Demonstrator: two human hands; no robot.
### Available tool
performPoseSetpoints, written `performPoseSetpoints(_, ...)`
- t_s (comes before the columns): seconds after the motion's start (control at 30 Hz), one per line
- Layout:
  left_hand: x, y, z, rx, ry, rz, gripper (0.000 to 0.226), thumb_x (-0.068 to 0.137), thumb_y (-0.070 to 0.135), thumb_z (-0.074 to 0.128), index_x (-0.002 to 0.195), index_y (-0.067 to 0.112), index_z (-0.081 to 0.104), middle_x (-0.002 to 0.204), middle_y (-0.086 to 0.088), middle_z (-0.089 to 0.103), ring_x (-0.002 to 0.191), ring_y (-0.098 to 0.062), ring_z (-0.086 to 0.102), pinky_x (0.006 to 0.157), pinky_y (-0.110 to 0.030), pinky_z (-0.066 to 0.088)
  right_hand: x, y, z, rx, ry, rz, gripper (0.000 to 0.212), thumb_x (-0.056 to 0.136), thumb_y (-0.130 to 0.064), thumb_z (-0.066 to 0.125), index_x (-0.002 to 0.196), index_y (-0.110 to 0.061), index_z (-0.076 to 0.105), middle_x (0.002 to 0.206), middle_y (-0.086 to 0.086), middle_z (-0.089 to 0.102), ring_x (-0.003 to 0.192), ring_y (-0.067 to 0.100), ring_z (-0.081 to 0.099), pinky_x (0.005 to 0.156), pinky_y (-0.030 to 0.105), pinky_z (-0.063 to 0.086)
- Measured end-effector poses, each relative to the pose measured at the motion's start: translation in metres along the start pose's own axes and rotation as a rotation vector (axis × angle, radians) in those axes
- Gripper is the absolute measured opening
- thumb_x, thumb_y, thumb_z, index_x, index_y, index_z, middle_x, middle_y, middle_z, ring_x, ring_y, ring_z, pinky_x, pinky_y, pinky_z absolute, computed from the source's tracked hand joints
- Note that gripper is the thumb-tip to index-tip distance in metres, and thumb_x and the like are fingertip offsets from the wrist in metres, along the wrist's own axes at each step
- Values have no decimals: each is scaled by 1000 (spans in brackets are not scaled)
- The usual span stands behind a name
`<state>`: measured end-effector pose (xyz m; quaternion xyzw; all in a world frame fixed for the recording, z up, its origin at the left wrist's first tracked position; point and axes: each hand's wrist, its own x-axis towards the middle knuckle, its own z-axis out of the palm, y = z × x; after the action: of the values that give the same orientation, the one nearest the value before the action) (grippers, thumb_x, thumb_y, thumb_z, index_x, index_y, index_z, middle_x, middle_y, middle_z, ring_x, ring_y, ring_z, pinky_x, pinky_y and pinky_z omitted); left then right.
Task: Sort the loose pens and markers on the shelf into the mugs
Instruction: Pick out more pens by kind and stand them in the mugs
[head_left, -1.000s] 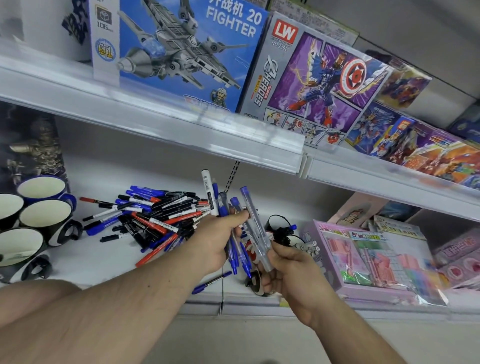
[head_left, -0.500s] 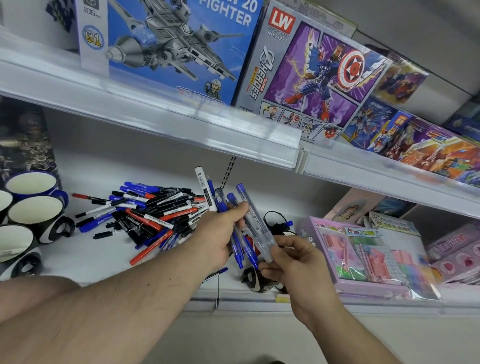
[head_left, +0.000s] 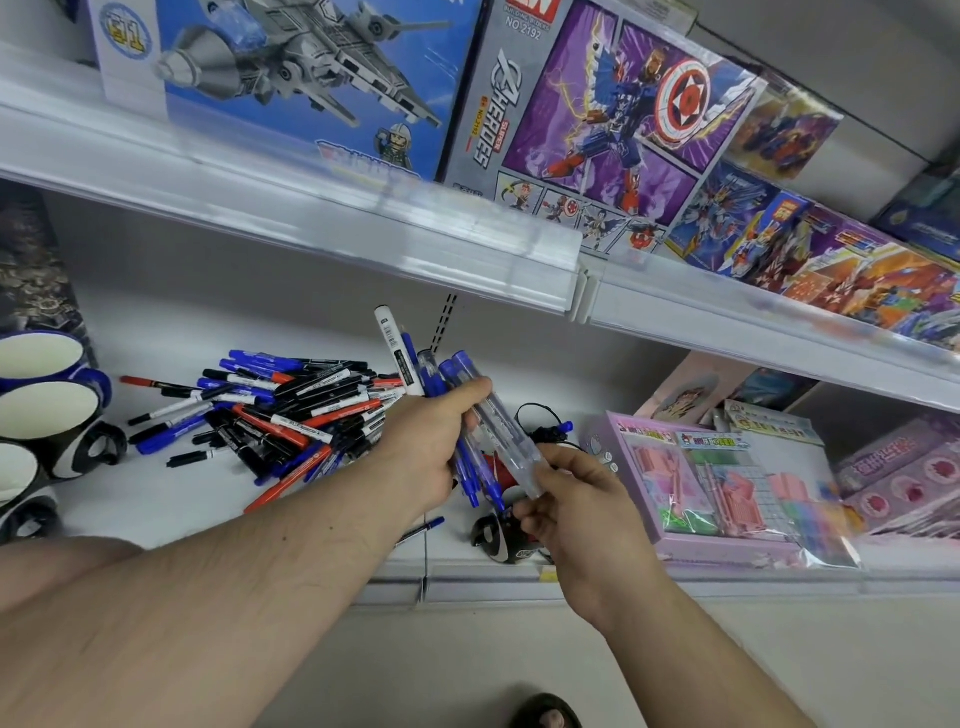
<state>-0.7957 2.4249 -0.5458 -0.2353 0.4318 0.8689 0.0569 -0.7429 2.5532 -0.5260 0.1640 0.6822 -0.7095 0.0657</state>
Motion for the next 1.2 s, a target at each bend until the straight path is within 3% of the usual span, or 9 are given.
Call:
performPoseSetpoints(0.13,5,-8,2,9,9,8,13,81,20,79,86,9,72,53,3,55,49,-11,50,59,-28,45,1,0,4,70,-15,28,14,100,-11,54,109,-7,64,86,16,65,51,15,56,47,24,46)
performPoseSetpoints(0.33,6,-16,-3,231,-39,-38,17,82,23,79,83,8,70,60,0,60,48,-10,52,49,-24,44,16,-13,-33,85,113,-37,16,97,3,53,105,-2,66,76,12,67,53,17,58,49,22,53)
performPoseSetpoints(0.47,13,-22,-13,503,-38,42,22,83,18,78,71,6,65,45,1,57,46,-14,51,50,-26,42,30,-34,-101,-457,279,-223,25,92,6,58,97,-14,72,70,4,68,45,14,61,53,27,56)
performPoseSetpoints(0.57,14,-26,-14,564,-78,39,16,79,17,80,77,6,69,53,-1,60,61,-20,56,63,-36,49,47,-37,-147,-820,357,-170,23,89,1,59,95,-14,75,71,1,69,51,20,67,63,34,57)
performPoseSetpoints(0.87,16,-30,2,528,-113,-4,20,79,14,80,70,13,61,54,-2,59,64,-21,55,54,-27,46,133,-1,-159,-1186,358,69,14,77,-1,65,88,-3,74,85,13,74,85,29,72,81,38,59)
performPoseSetpoints(0.97,21,-31,-2,558,-109,-2,17,80,13,78,72,13,63,54,-2,60,67,-21,57,66,-34,46,152,10,-149,-1276,343,158,18,78,-5,73,94,2,71,83,11,71,72,23,66,57,24,51)
performPoseSetpoints(1.07,25,-30,-8,549,-97,-11,16,82,12,76,73,14,63,55,-3,60,59,-18,56,63,-29,44,170,18,-152,-1227,413,216,7,87,-2,63,84,5,61,50,4,61,36,13,53,30,17,31)
performPoseSetpoints(1.13,28,-27,-10,496,-83,-6,14,84,10,75,78,14,63,57,-2,61,52,-13,57,50,-23,44,182,25,-150,-1236,415,225,16,91,-3,59,76,1,55,48,4,58,28,10,50,28,13,27)
performPoseSetpoints(1.2,29,-22,-12,427,-71,-14,12,85,8,73,82,14,63,56,2,62,45,-6,57,42,-18,44,195,35,-143,-1303,369,179,12,91,-5,56,81,1,58,65,5,59,48,15,56,41,16,39)
